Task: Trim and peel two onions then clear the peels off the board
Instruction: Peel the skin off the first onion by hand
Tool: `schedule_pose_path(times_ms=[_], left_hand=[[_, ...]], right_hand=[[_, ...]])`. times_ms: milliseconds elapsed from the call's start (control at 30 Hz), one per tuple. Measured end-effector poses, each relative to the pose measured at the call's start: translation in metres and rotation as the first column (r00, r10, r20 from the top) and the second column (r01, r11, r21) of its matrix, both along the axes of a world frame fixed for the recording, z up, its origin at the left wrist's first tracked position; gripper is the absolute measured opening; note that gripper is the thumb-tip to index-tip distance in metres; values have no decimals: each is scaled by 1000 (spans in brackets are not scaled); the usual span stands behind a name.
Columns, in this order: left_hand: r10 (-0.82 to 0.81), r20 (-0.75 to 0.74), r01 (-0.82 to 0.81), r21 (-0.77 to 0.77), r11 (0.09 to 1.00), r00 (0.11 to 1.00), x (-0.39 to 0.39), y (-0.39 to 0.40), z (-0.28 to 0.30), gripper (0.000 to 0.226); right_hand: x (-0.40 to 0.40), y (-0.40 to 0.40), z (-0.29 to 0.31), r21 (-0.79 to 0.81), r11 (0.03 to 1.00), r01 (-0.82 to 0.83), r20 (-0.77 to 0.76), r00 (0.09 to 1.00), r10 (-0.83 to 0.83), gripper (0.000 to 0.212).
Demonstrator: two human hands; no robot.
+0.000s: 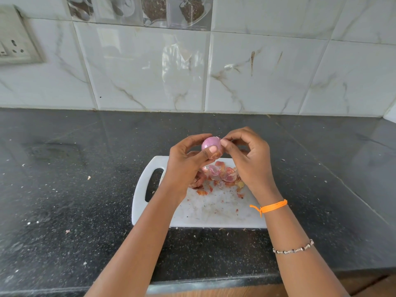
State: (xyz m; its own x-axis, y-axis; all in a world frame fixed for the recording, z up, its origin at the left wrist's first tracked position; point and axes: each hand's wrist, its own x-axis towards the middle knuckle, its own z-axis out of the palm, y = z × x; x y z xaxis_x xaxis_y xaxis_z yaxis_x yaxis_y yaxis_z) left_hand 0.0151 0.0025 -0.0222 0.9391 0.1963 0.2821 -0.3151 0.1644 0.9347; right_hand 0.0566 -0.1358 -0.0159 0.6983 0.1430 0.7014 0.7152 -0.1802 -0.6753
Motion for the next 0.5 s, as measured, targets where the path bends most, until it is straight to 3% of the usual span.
schedule_pose_path(times_ms=[200,333,500], left_hand=[[-22,-2,22,15,1000,1000,-1,-1,-1,30],[-7,-5,7,0,1000,1000,-1,0,0,37],[11,-7,-11,0,1000,1000,-1,0,1,34]], right_hand=[[6,-3,-1,67,997,44,-83,996,-38,9],[-1,-3,2,28,996,-79,-114,990,82,7],[3,-6,2,47,997,-55,-127,990,61,12]])
